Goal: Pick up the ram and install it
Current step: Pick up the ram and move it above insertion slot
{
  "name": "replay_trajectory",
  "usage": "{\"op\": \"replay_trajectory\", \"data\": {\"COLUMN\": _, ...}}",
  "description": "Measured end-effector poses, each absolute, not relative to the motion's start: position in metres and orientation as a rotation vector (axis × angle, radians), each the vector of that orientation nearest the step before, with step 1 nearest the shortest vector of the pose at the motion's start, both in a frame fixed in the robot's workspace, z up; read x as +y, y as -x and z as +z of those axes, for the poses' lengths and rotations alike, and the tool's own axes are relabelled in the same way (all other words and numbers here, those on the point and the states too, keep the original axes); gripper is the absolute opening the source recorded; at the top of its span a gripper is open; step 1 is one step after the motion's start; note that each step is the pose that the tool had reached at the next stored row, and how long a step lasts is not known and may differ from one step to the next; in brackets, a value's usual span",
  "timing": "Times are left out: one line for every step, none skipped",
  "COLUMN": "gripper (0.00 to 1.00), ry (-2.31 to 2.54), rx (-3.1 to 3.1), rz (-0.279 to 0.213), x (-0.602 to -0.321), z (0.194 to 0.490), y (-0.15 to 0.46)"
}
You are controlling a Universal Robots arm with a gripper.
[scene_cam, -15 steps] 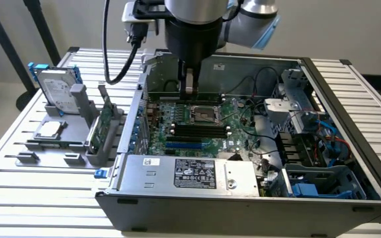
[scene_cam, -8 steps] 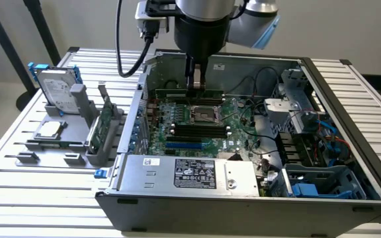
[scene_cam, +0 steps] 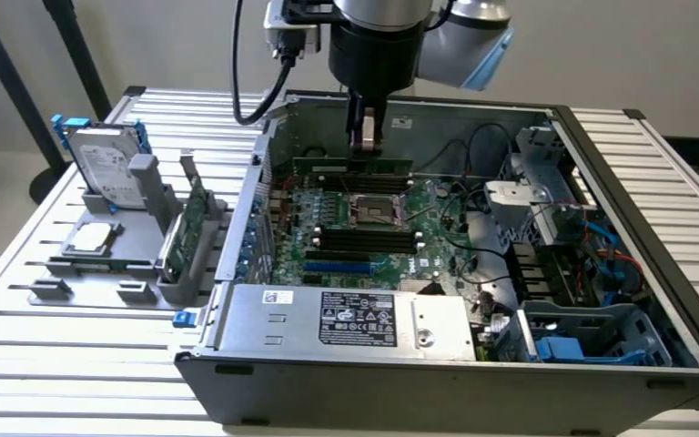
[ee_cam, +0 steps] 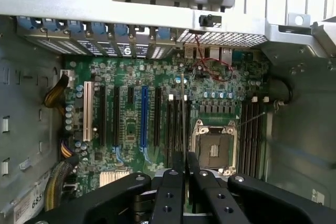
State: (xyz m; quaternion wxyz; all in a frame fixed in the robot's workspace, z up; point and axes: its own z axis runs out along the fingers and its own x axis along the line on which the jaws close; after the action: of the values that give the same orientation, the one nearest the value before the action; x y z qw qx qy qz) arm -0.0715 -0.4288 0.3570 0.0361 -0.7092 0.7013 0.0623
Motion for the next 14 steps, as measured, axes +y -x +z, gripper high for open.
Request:
{"op": "replay_trajectory", "data": {"gripper": 0.13, "ry": 2.181, "rx": 2.157, "rz": 0.187, "x": -0.425, "z": 0.356, "y": 0.071}}
{"op": "replay_trajectory", "data": {"gripper": 0.13, "ry": 2.184, "rx": 2.16, "rz": 0.182, "x": -0.422, "z": 0.355, "y": 0.07}}
{"op": "replay_trajectory", "data": {"gripper": 0.13, "ry": 2.186, "rx": 2.163, "rz": 0.178, "x": -0.419, "z": 0.355, "y": 0.069}}
{"op": "replay_trajectory", "data": {"gripper": 0.13, "ry": 2.189, "rx": 2.166, "rz": 0.173, "x": -0.416, "z": 0.354, "y": 0.068}}
{"op": "replay_trajectory", "data": {"gripper": 0.13, "ry": 2.192, "rx": 2.169, "rz": 0.168, "x": -0.412, "z": 0.353, "y": 0.067}}
{"op": "replay_trajectory", "data": {"gripper": 0.13, "ry": 2.195, "rx": 2.172, "rz": 0.163, "x": -0.409, "z": 0.352, "y": 0.066}}
{"op": "replay_trajectory", "data": {"gripper": 0.13, "ry": 2.197, "rx": 2.175, "rz": 0.158, "x": -0.406, "z": 0.351, "y": 0.065}}
{"op": "replay_trajectory", "data": {"gripper": 0.13, "ry": 2.2, "rx": 2.178, "rz": 0.153, "x": -0.403, "z": 0.351, "y": 0.064}}
{"op": "replay_trajectory", "data": {"gripper": 0.13, "ry": 2.203, "rx": 2.181, "rz": 0.149, "x": -0.4, "z": 0.35, "y": 0.063}}
{"op": "replay_trajectory", "data": {"gripper": 0.13, "ry": 2.206, "rx": 2.184, "rz": 0.144, "x": -0.396, "z": 0.349, "y": 0.063}}
{"op": "replay_trajectory", "data": {"gripper": 0.13, "ry": 2.208, "rx": 2.187, "rz": 0.139, "x": -0.393, "z": 0.348, "y": 0.062}}
{"op": "replay_trajectory", "data": {"gripper": 0.13, "ry": 2.211, "rx": 2.19, "rz": 0.133, "x": -0.39, "z": 0.348, "y": 0.061}}
{"op": "replay_trajectory", "data": {"gripper": 0.13, "ry": 2.214, "rx": 2.193, "rz": 0.128, "x": -0.388, "z": 0.347, "y": 0.059}}
{"op": "replay_trajectory", "data": {"gripper": 0.13, "ry": 2.217, "rx": 2.196, "rz": 0.122, "x": -0.386, "z": 0.346, "y": 0.058}}
